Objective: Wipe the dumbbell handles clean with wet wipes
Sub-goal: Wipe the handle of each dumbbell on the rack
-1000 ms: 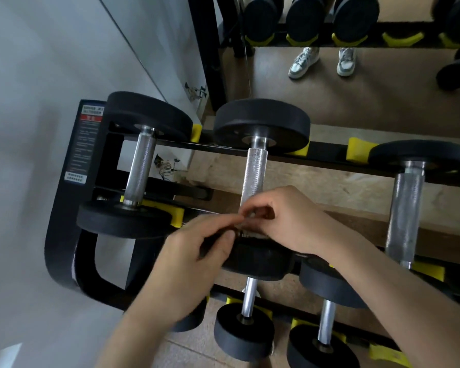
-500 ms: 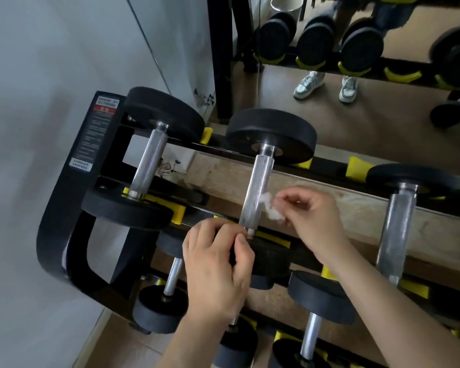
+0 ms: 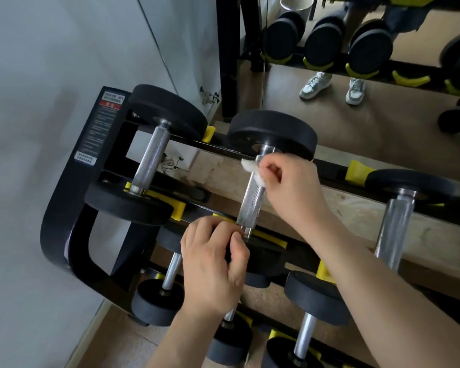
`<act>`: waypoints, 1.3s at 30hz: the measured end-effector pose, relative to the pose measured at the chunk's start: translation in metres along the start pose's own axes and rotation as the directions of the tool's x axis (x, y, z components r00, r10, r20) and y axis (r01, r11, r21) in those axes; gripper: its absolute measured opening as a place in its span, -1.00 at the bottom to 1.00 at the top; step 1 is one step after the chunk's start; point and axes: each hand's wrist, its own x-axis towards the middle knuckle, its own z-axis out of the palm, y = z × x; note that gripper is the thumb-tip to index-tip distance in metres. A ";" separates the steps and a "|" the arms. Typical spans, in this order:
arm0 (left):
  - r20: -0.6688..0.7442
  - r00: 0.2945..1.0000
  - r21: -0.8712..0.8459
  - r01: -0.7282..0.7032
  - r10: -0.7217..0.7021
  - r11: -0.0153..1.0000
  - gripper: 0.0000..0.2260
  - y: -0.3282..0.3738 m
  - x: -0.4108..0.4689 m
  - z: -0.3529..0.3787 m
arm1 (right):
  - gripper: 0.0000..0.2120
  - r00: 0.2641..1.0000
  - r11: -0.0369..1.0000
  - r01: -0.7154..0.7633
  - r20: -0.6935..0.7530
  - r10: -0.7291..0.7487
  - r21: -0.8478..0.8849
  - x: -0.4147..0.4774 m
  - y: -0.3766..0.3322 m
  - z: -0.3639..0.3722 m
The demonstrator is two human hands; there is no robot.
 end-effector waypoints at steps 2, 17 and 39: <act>0.003 1.000 0.008 -0.007 0.007 1.000 -0.69 0.000 0.000 -0.001 | -0.84 0.982 0.998 0.029 0.186 -0.018 -0.053 -0.024 -0.004 0.003; 0.065 0.998 -0.014 0.019 -0.018 1.000 -0.69 -0.001 0.000 -0.005 | -0.89 0.882 0.901 0.397 0.344 -0.322 -0.175 0.010 -0.007 0.014; 0.164 0.984 -0.069 0.076 -0.064 0.995 -0.70 0.001 0.005 -0.015 | -0.87 0.779 0.980 0.131 0.596 -0.196 0.150 -0.032 -0.004 -0.004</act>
